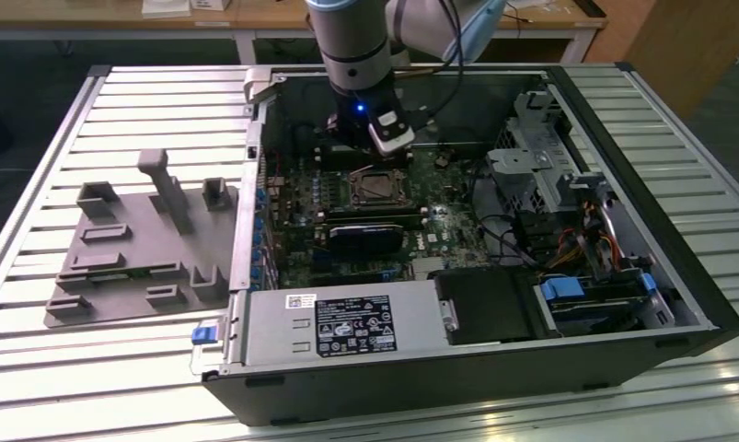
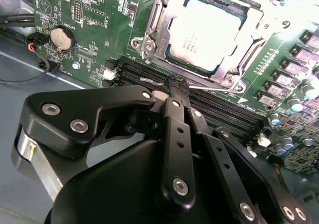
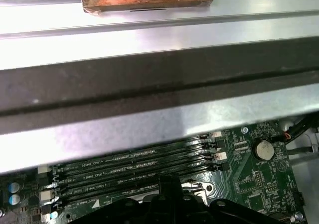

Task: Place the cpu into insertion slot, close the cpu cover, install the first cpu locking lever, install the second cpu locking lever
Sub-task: 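Install the first cpu locking lever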

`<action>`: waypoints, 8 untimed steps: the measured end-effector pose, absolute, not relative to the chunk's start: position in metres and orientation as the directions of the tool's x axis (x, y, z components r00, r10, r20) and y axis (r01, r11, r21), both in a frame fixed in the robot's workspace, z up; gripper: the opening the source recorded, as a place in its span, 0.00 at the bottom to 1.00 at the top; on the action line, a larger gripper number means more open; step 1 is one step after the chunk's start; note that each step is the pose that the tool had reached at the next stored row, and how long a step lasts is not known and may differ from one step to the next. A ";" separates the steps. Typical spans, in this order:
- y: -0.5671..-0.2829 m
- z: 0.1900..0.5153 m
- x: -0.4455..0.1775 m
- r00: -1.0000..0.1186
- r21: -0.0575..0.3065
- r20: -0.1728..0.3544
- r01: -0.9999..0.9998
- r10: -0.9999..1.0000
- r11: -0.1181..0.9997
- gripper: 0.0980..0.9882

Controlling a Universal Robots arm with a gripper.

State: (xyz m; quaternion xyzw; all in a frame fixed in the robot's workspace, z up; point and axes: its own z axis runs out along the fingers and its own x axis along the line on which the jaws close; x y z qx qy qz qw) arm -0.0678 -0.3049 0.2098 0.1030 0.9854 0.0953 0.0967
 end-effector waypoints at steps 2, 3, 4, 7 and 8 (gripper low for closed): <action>-0.304 0.209 -0.068 -0.958 0.205 -0.171 0.194 0.231 0.959 0.00; -0.304 0.209 -0.068 -0.956 0.204 -0.172 0.200 0.237 0.958 0.00; -0.304 0.209 -0.068 -0.954 0.203 -0.172 0.208 0.244 0.957 0.00; -0.303 0.208 -0.068 -0.949 0.200 -0.173 0.229 0.265 0.953 0.00; -0.302 0.208 -0.068 -0.948 0.200 -0.173 0.232 0.267 0.952 0.00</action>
